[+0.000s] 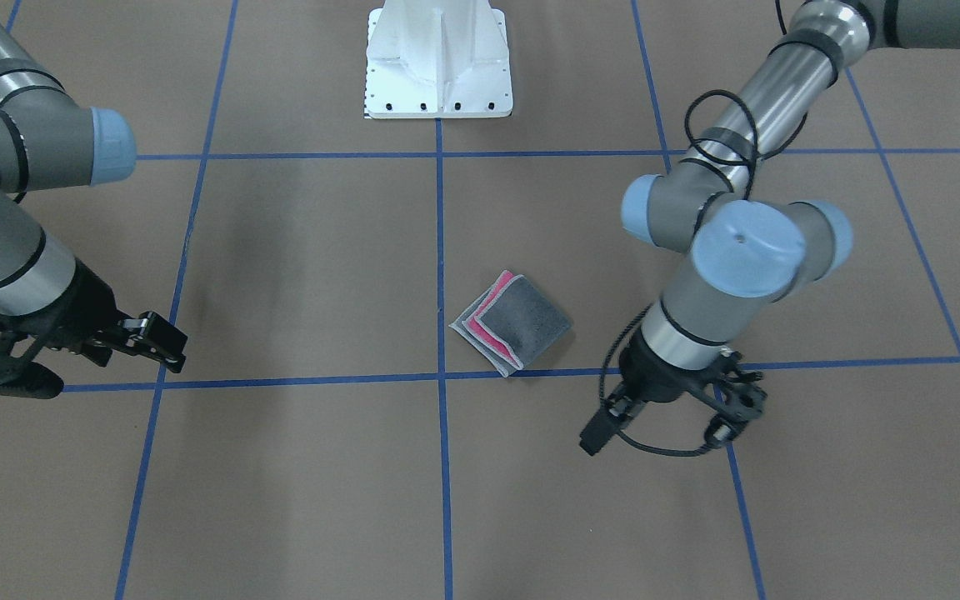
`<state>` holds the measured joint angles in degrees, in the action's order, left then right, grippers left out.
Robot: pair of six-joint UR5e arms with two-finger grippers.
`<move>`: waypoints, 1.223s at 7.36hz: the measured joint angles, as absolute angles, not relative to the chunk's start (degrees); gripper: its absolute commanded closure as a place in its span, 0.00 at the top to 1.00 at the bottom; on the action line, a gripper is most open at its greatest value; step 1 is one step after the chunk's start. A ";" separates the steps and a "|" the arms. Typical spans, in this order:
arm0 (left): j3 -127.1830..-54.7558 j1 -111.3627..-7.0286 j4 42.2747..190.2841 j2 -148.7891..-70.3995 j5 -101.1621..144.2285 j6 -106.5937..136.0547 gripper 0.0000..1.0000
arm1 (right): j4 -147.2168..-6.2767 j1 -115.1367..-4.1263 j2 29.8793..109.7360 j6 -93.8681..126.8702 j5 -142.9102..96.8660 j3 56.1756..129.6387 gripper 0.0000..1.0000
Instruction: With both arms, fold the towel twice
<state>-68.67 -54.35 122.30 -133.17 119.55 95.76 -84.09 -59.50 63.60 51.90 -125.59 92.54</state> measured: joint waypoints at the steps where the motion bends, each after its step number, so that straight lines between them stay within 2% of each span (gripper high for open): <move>1: -70.78 -58.73 120.23 -129.65 122.21 86.54 1.00 | -89.20 -62.11 65.27 43.98 -125.58 94.38 0.99; 5: -79.59 -68.47 114.38 -112.76 124.26 44.32 1.00 | -94.01 -74.10 75.88 17.39 -127.30 96.29 0.99; 7: -80.51 -74.07 114.13 -105.06 126.01 21.98 1.00 | -93.95 -80.46 81.15 5.86 -129.51 95.60 0.99; 9: -81.07 -82.06 113.43 -100.85 132.55 9.47 1.00 | -93.68 -84.41 83.88 2.30 -131.86 96.44 0.99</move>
